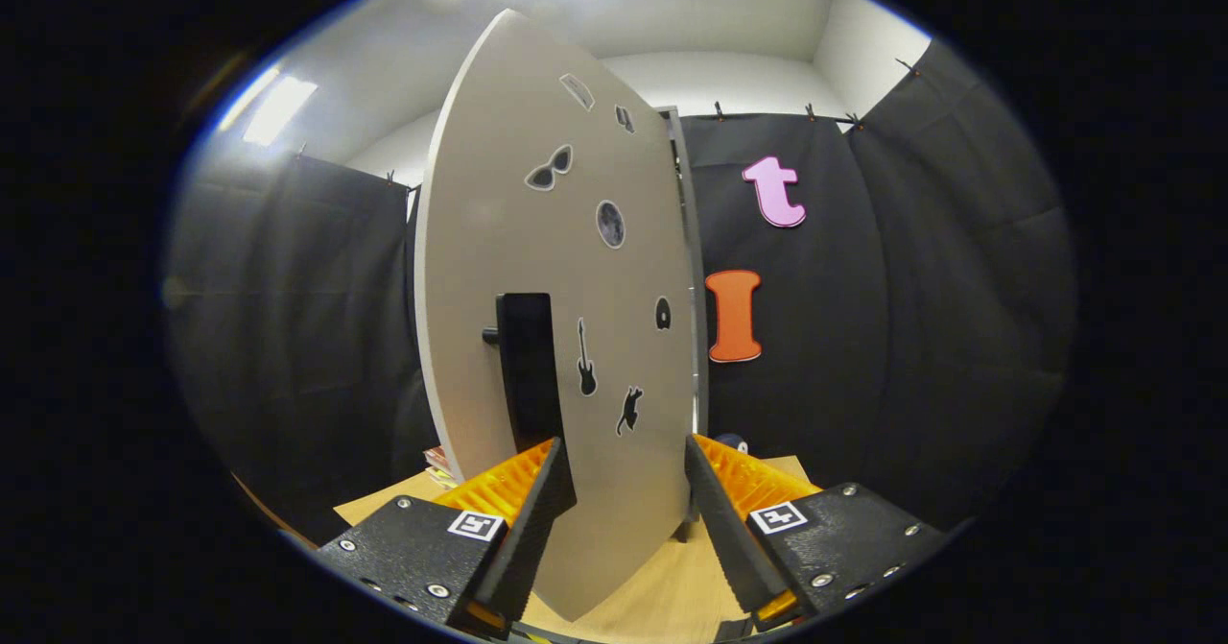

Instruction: Open the shoe cabinet door, grab the shoes and put them into the shoe cabinet, then close the shoe cabinet door.

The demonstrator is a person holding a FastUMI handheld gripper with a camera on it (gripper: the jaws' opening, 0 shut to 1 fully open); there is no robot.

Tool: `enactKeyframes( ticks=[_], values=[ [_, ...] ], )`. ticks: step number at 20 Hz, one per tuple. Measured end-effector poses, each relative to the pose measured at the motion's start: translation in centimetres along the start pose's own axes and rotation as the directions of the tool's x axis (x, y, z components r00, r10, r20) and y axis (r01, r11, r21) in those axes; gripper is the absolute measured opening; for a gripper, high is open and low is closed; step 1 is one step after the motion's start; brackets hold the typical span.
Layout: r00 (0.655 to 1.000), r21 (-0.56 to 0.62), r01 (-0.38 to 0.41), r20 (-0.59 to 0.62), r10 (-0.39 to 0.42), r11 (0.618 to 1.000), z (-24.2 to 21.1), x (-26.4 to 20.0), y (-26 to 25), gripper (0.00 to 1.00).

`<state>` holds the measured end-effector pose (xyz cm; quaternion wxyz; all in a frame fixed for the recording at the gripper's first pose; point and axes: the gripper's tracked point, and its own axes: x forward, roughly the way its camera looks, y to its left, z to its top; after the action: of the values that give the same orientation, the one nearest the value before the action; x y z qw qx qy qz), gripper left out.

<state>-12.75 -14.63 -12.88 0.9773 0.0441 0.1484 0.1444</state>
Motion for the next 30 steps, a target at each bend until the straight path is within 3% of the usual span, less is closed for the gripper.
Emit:
enactKeyframes(
  ticks=[8, 12, 22, 30],
  values=[
    [0.977, 0.038, -0.212, 0.016, 0.211, 0.977, -0.6, 9.1, 10.9, 0.81],
    [0.972, 0.059, -0.234, 0.007, 0.234, 0.97, -1.5, 14.8, 14.3, 0.84],
    [0.995, 0.005, -0.099, -0.027, 0.099, 0.995, -1.7, 22.3, 15.8, 0.86],
    [0.999, -0.047, 0.047, 0.024, -0.046, 0.998, 3.7, 17.0, 13.0, 0.93]
  ],
)
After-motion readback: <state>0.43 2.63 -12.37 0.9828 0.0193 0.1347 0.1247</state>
